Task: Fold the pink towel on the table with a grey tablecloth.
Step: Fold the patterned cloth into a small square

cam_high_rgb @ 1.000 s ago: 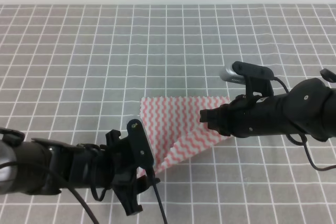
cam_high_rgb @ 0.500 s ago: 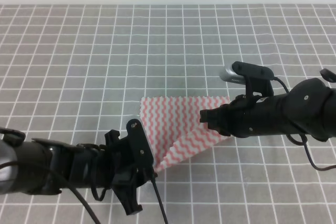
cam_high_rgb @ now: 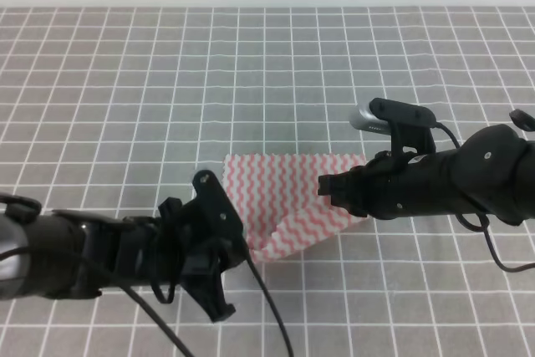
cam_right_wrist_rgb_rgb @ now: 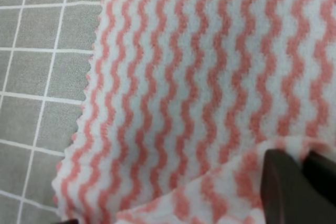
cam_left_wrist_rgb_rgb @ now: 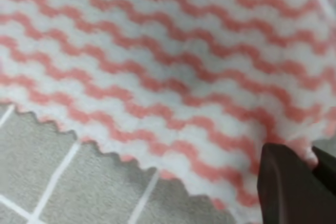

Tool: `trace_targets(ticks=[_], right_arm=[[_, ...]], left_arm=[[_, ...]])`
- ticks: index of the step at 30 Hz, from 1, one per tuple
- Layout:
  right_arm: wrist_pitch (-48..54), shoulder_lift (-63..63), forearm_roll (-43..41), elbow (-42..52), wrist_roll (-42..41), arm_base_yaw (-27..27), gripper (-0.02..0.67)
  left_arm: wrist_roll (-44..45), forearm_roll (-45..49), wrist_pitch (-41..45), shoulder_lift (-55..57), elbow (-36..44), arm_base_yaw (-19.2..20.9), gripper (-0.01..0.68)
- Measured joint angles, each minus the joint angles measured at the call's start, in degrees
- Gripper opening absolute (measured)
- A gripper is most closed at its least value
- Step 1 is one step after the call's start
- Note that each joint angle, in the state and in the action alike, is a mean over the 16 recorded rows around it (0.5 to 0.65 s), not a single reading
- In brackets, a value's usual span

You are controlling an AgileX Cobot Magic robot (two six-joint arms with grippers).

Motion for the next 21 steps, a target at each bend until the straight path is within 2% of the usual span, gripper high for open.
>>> trace_targets(ticks=[9,21], right_arm=[[0.46,0.00,0.19,0.00,0.01,-1.65,-0.014],[-0.16,0.12,0.27,-0.01,0.02,-3.22,-0.014]], left_arm=[[-6.40,-0.19,-1.73,-0.13,-3.17,0.00,-0.001],[-8.80,-0.31,-5.17,1.50,-8.86,0.00,-0.001]])
